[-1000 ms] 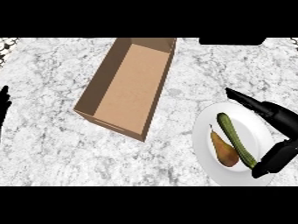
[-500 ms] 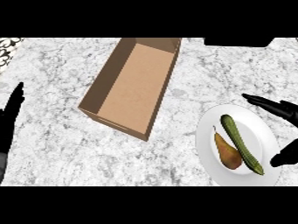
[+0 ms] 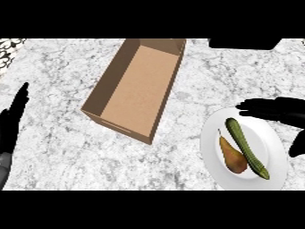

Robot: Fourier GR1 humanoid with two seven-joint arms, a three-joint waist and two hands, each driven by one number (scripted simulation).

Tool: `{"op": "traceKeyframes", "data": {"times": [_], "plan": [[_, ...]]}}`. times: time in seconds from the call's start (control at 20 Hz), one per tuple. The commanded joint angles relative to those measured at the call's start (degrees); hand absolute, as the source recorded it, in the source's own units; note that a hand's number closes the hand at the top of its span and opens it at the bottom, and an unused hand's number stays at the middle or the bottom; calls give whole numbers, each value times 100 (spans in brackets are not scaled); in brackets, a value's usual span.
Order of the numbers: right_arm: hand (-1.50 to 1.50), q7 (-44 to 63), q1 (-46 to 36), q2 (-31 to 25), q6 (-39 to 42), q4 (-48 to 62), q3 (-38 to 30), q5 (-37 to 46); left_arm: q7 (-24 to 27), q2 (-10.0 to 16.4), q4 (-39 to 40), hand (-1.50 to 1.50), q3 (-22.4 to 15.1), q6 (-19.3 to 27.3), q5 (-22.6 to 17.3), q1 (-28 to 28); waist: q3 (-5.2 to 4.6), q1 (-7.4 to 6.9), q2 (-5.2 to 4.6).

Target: Pick the squash from the plate and place it in the cardboard box

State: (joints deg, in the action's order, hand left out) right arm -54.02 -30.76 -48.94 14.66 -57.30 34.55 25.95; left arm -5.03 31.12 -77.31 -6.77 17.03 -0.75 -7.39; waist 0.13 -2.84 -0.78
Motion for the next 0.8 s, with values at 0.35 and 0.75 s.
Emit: {"op": "traceKeyframes", "data": {"times": [0.35, 0.75], "plan": [[-150, -553, -922, 952, -191, 1641, 641, 1654, 425, -270, 460, 0, 233, -30, 203, 143, -9, 164, 46], [-150, -429, -783, 1373, -240, 1621, 292, 2276, 146, -417, 475, 0, 487, -145, 479, -84, -12, 253, 72]]}}
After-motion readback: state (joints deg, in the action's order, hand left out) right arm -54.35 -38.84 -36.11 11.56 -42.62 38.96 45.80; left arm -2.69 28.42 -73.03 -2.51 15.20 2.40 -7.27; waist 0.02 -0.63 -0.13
